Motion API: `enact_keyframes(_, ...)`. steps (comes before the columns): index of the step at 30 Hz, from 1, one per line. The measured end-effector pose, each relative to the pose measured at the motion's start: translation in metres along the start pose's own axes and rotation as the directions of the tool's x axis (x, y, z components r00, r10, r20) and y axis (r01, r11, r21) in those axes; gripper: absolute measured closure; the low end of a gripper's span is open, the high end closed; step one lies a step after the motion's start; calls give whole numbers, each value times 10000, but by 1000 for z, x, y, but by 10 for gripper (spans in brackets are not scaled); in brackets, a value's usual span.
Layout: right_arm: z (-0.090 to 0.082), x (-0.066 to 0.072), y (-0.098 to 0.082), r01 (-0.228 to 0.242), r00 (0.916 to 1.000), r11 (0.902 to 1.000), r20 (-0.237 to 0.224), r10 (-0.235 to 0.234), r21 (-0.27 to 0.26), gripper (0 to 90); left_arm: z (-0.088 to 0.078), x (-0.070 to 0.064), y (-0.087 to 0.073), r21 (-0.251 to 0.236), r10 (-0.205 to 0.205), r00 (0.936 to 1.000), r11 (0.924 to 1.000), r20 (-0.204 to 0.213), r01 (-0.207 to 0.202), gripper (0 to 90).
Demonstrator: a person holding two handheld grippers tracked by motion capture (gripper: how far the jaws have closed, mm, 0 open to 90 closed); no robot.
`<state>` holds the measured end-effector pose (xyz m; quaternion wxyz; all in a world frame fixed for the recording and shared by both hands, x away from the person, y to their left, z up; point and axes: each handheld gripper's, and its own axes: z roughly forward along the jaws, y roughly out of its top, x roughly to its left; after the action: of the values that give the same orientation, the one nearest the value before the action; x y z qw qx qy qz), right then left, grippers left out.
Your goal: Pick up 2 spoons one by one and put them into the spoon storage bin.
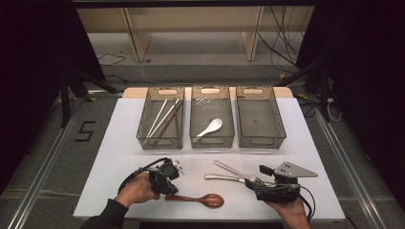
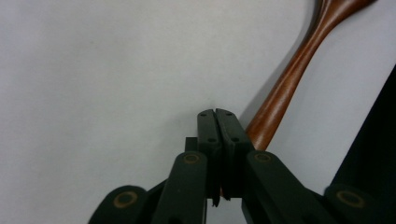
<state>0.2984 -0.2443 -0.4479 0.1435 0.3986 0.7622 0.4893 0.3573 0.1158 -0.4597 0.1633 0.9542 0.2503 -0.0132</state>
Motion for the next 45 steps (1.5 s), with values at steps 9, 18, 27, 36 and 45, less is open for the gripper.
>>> enact_keyframes(9,0,0,0,9,10000,10000,-1,-9,6,239,-10,-13,11,-4,1014,9948,9948,-99,-1014,473)
enact_keyframes(18,0,0,0,12,10000,10000,-3,-12,22,239,6,-26,14,848,2270,9738,9701,124,-2272,369)
enact_keyframes(27,0,0,0,17,10000,10000,-7,-17,27,239,10,-33,17,1048,3047,9524,9471,23,-3033,533)
enact_keyframes(36,0,0,0,29,10000,10000,-5,-29,14,239,10,-38,19,1274,3623,9320,9243,35,-3598,676)
enact_keyframes(45,0,1,0,17,10000,10000,8,-17,18,239,10,-38,20,1284,3832,9234,9149,224,-3828,754)
